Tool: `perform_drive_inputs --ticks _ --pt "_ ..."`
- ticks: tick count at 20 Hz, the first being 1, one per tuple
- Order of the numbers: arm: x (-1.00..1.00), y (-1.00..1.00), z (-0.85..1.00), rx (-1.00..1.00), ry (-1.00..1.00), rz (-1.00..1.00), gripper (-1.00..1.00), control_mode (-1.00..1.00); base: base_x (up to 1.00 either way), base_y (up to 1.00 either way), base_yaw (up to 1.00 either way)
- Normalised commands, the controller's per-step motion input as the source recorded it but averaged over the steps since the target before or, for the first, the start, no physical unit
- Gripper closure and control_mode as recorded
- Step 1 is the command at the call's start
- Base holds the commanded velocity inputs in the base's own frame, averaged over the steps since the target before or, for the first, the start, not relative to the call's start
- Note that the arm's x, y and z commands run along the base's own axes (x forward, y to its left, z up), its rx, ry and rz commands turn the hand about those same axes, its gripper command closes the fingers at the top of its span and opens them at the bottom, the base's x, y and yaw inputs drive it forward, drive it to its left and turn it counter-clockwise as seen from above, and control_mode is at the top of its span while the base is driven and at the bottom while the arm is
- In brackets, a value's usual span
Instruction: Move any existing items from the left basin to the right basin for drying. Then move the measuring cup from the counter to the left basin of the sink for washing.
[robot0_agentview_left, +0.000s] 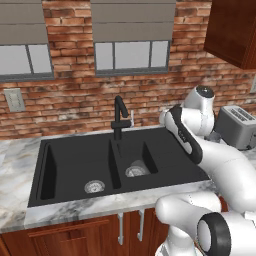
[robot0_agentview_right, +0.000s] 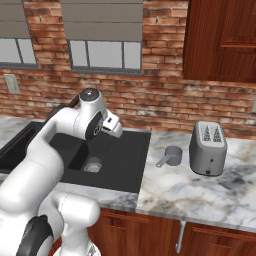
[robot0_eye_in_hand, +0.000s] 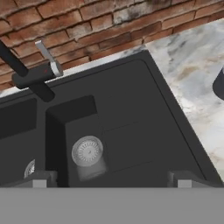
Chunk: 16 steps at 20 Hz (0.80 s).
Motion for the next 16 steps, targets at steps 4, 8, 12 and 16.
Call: perform_drive_inputs --ticks 4,8,12,16 --pt "-0.03 -0.43 0.03 0.0 0.0 -0.06 -1.0 -1.0 0.0 0.0 0.0" --pt "-0.08 -0.4 0.0 0.0 0.0 -0.07 -1.0 -1.0 0.0 0.0 0.0" --pt "-0.16 -0.39 0.0 0.0 0.0 -0.07 -1.0 -1.0 0.0 0.0 0.0" --pt "-0.18 -0.33 0.0 0.0 0.0 -0.08 -1.0 -1.0 0.0 0.0 0.0"
